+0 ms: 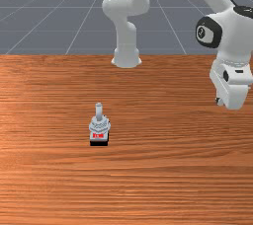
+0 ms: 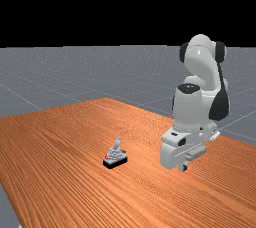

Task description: Turn on the trigger

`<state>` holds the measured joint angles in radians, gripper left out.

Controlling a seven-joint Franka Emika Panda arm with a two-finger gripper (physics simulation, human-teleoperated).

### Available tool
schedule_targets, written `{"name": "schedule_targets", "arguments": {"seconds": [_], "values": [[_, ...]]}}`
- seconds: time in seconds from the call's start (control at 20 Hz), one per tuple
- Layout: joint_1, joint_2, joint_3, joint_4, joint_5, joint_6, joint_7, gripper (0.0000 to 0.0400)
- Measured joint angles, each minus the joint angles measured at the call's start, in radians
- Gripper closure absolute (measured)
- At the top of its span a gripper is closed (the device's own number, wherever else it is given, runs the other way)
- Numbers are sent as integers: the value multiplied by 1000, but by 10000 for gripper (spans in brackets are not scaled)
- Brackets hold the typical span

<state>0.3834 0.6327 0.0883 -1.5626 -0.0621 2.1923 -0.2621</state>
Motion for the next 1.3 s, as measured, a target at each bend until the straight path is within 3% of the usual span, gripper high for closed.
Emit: {"name": "schedule_targets", "arguments": {"seconds": [0.6, 0.9, 0.95, 1.1, 1.15, 1.3], "values": [[-18, -13, 7, -24, 12, 17, -31, 400], [-21, 13, 11, -24, -12, 42, -84, 400], [6, -22, -21, -104, -39, 143, 9, 400], [15, -76, -20, -200, -45, 187, 30, 400], [29, -70, -25, -168, -58, 84, 45, 400], [38, -179, -7, -353, -46, 169, 73, 400]]}}
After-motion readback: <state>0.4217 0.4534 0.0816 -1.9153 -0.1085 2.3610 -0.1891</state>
